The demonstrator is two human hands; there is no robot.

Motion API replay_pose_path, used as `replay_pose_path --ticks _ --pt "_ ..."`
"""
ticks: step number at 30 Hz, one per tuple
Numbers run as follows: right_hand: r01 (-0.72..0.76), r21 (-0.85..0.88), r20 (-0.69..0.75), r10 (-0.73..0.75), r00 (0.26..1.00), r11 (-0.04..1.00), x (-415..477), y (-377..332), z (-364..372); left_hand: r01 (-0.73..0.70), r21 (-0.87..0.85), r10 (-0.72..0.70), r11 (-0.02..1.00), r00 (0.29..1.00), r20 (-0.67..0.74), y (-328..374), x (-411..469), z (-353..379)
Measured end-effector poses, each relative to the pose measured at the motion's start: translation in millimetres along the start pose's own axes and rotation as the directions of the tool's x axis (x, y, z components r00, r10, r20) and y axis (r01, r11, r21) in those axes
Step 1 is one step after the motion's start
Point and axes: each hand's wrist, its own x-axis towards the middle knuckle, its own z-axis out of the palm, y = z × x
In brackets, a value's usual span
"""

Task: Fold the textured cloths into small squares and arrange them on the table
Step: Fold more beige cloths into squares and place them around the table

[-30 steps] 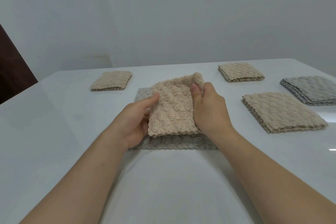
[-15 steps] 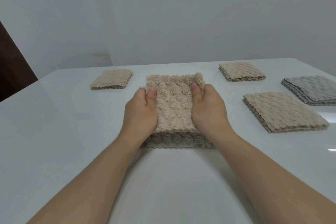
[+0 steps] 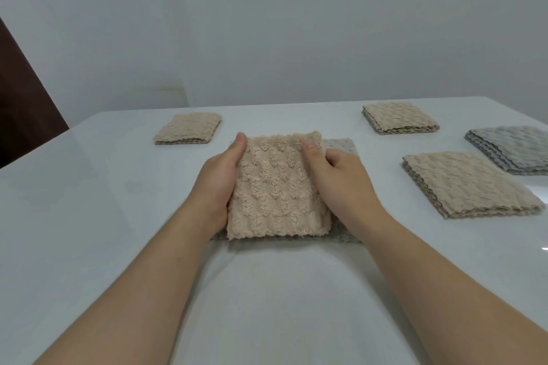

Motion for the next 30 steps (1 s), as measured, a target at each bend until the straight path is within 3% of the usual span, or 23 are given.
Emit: replay_pose_path --ticks 4,12,20,24,26,30 --pt "-0.031 0.088 -0.037 0.034 0.999 0.996 4 3 -1 -0.108 0.181 0.117 0.978 0.992 -0.040 -1 -1 2" --pt "0.029 0.078 -0.160 -0.016 0.987 0.997 8 8 1 -0.318 0.305 0.357 0.897 0.931 -0.080 -6 1 -1" --pt "0.023 0.116 -0.169 -0.003 0.986 0.993 7 6 1 -0.331 0.397 0.411 0.856 0.902 -0.135 -13 8 0" --pt "-0.128 0.126 0.034 0.124 0.992 0.984 5 2 1 -0.292 0.383 0.387 0.876 0.901 -0.198 -13 7 -2" --pt "-0.107 0.058 0.058 0.104 0.993 0.993 3 3 3 -0.242 0.340 0.324 0.909 0.923 -0.209 -12 7 -1" --pt "-0.040 -0.100 -0.050 0.035 0.998 0.994 2 5 4 0.043 -0.036 -0.043 0.998 0.999 -0.001 -10 3 5"
